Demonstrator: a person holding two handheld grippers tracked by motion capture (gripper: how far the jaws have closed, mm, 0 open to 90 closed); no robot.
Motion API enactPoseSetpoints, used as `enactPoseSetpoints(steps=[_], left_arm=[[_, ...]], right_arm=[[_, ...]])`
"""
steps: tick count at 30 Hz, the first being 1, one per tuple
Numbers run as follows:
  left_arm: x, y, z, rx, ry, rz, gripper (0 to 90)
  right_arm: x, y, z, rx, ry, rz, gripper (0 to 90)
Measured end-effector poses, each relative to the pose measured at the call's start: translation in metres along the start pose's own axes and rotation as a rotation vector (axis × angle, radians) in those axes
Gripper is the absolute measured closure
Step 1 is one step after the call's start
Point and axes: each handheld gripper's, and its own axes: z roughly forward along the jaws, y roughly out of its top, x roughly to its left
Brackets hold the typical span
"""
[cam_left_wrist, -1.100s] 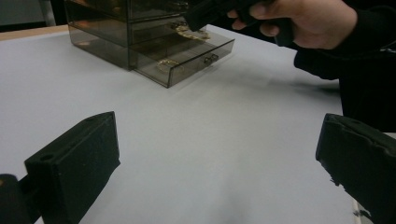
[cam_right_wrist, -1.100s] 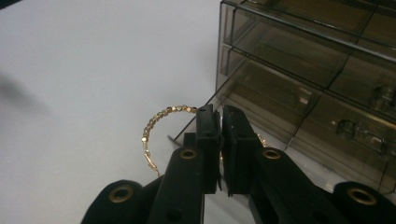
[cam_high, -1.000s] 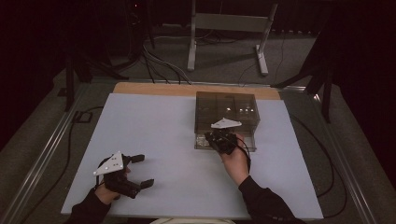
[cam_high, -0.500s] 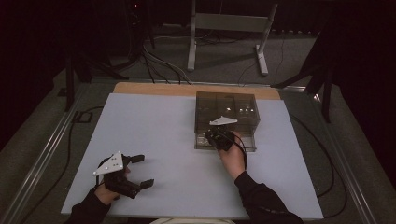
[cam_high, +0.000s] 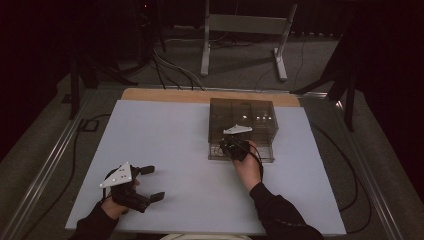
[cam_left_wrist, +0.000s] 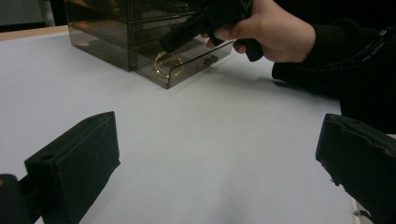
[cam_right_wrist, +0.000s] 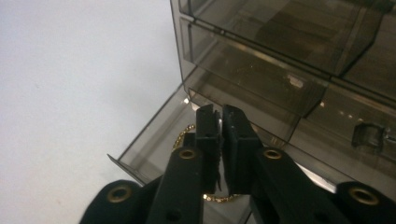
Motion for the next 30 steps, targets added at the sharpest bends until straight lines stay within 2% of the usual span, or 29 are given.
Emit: enactPoseSetpoints(steps=[2,17,20,22,23,26,27,30], left_arm=[[0.0,0.0,0.0,-0.004,0.001,-0.001,0.6],[0.0,0.0,0.0,-0.002,0.0,-0.001,0.6],[0.0,0.001,0.0,-0.006,0.001,-0.001,0.6],[0.0,0.0,0.0,-0.004,0.001,-0.001,0.6],[0.0,0.0,0.0,-0.002,0.0,-0.002,0.6],[0.0,0.0,0.0,-0.006,0.001,-0.003,0.6],[0.0,0.0,0.0,-0.005,0.001,-0.003,0.6],[0.0,0.001,0.0,-0.005,0.0,-0.001,0.6]], right_arm=[[0.001,0.001,-0.001,-0.002,0.019,0.003,71.3],[0.01,0.003,-0.016,-0.045,0.104,0.014,39.8],[0.012,0.003,-0.02,-0.056,0.101,0.005,31.1],[0.013,0.004,-0.021,-0.06,0.105,0.003,29.2],[0.013,0.004,-0.022,-0.062,0.113,0.002,27.4],[0.014,0.004,-0.029,-0.067,0.17,-0.01,14.6],[0.014,0.004,-0.031,-0.07,0.19,-0.013,14.6],[0.015,0.004,-0.035,-0.072,0.189,-0.023,14.0]])
